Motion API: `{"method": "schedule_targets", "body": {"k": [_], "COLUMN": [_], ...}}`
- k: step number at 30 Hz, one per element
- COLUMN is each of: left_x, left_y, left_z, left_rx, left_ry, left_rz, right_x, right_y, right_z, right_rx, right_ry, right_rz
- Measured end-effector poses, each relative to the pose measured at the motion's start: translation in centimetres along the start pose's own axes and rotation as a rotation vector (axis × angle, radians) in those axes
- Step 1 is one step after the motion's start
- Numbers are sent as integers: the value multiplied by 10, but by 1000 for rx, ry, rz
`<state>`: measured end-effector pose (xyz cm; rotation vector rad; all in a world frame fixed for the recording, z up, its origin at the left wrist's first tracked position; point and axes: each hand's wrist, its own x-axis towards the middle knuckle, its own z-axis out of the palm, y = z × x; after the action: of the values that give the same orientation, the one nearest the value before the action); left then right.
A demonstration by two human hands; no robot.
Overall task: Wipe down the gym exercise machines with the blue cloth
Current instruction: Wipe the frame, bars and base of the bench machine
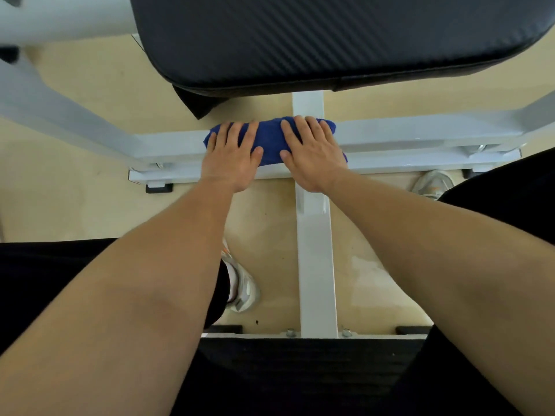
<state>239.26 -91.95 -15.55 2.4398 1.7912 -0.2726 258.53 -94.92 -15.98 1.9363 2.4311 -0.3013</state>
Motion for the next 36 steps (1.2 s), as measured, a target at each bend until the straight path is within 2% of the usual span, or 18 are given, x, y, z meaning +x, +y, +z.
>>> {"method": "schedule_targets", "body": {"k": [4,11,20,24,30,36], "left_x": [1,5,28,33,32,21], "left_y": [-2,44,114,128,107,47], "left_z": [-1,0,2,4,4,5], "left_rx": [-2,37,1,-11,-67,-52], "left_ry": [-3,18,39,73,143,133], "left_rz": [-44,-74,42,72,91,-55], "right_x": [14,5,-28,-34,-23,5], "right_y": [-2,21,97,108,86,28], "right_z": [2,5,1,-2,-1,-2], "right_rx": [-28,-80,-116,-127,-116,-117], "right_ry": [15,103,139,130,101,67], "right_rz": [-34,-47,32,63,166,87]}}
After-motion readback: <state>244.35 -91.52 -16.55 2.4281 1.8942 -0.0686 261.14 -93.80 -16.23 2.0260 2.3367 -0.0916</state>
